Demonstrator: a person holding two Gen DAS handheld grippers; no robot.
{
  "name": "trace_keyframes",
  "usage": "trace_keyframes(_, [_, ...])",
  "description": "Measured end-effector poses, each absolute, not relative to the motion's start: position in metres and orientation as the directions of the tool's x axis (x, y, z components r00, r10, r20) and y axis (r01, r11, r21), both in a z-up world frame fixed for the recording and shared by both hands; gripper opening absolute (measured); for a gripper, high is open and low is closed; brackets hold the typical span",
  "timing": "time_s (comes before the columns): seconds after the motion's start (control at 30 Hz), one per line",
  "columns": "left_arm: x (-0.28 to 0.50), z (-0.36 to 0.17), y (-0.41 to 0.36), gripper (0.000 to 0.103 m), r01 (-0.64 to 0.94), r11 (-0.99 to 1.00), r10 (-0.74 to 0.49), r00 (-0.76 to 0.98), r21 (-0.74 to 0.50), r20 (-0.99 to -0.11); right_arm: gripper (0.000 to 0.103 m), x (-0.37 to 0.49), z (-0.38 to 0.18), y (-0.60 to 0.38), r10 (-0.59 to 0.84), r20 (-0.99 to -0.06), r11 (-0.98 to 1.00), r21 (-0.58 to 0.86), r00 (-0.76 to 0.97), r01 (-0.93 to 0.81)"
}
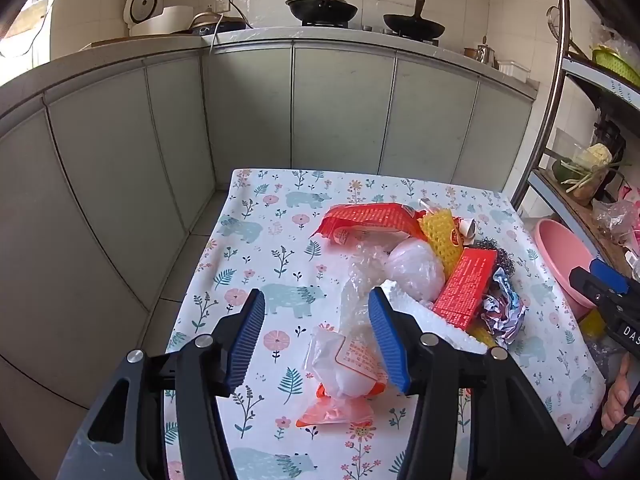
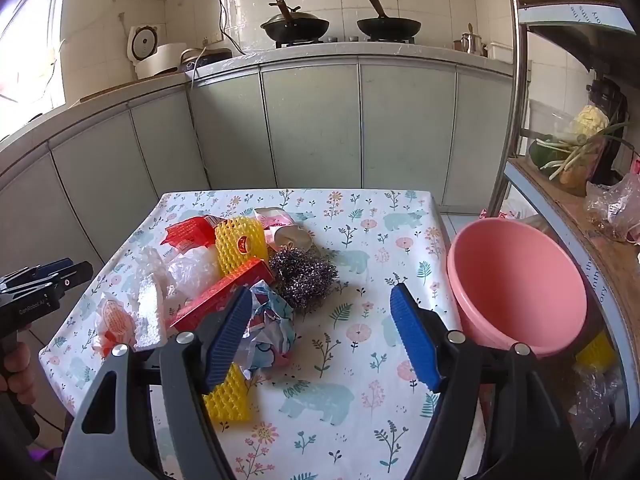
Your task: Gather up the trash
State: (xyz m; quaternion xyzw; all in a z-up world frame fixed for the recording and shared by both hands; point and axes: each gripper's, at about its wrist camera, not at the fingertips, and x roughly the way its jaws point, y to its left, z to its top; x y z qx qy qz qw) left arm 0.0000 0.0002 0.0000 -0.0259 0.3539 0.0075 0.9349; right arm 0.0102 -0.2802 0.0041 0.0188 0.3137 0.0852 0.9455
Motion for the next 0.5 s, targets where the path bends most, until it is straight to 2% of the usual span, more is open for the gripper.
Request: trace_keyframes(0.5, [-0.0029,0.0074,-0.0021,0.054,-0.032,0.999,-0.005,0.755,-0.044,-0.656,0.072,0.0052,0.0016,-0.275,0.165,-0.584,0.986,0.078,0.795,-0.148])
